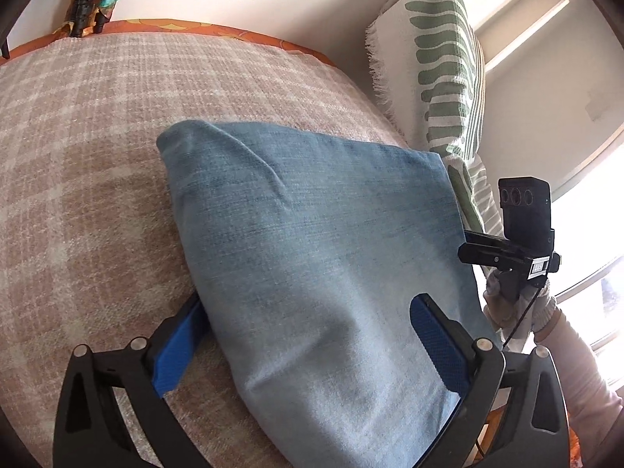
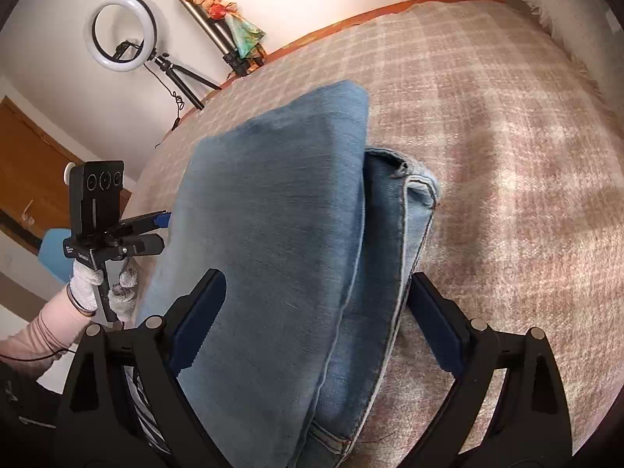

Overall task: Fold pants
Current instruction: 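Grasp the folded jeans with the left tool while the right tool grasps it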

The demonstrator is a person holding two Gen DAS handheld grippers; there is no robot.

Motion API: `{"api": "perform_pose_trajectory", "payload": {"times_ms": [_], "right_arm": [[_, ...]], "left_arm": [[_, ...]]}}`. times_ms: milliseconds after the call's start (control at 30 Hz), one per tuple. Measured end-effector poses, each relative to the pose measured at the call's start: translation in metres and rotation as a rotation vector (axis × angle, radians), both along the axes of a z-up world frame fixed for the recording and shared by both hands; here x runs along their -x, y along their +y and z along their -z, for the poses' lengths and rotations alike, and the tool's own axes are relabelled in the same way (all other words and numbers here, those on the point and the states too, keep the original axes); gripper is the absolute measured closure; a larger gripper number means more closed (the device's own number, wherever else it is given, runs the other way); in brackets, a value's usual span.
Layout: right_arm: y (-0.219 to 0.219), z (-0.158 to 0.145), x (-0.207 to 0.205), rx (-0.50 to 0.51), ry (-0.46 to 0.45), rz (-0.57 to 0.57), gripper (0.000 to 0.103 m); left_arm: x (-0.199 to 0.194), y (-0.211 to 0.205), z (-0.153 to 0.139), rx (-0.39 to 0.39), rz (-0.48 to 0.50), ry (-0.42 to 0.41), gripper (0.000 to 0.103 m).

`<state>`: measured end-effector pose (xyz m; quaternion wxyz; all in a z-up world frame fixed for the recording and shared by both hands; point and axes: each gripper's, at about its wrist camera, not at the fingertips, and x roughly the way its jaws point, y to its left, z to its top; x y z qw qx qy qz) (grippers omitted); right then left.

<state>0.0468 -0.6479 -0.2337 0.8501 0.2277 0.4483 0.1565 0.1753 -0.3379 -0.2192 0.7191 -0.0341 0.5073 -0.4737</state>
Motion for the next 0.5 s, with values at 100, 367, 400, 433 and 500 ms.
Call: {"api": "perform_pose_trajectory", "payload": {"times_ms": [100,367,400,433,500], "right_arm": [[0.005,0.001,-0.006,-0.004,-0.018,0.006,0.010],[0.026,-0.008,-0.010,0.046,-0.013,0.064,0.063],[0.026,-0.011,-0.008,0.047,-0.017,0.073,0.067],[0.026,-0.015,-0.006,0.045,-0.022,0.080,0.073],[0.030,-0.024,-0.001,0.054,-0.032,0.085,0.077]], "left_arm": [[0.002,0.004,-0.001,-0.017,0.004,-0.011,0.016],[-0.008,0.014,0.004,-0.004,-0.058,0.038,0.061],[-0.007,0.015,0.003,-0.005,-0.058,0.035,0.065],[-0.006,0.015,0.002,-0.007,-0.057,0.025,0.067],[-0.002,0.016,-0.003,-0.007,-0.055,0.010,0.076]]}}
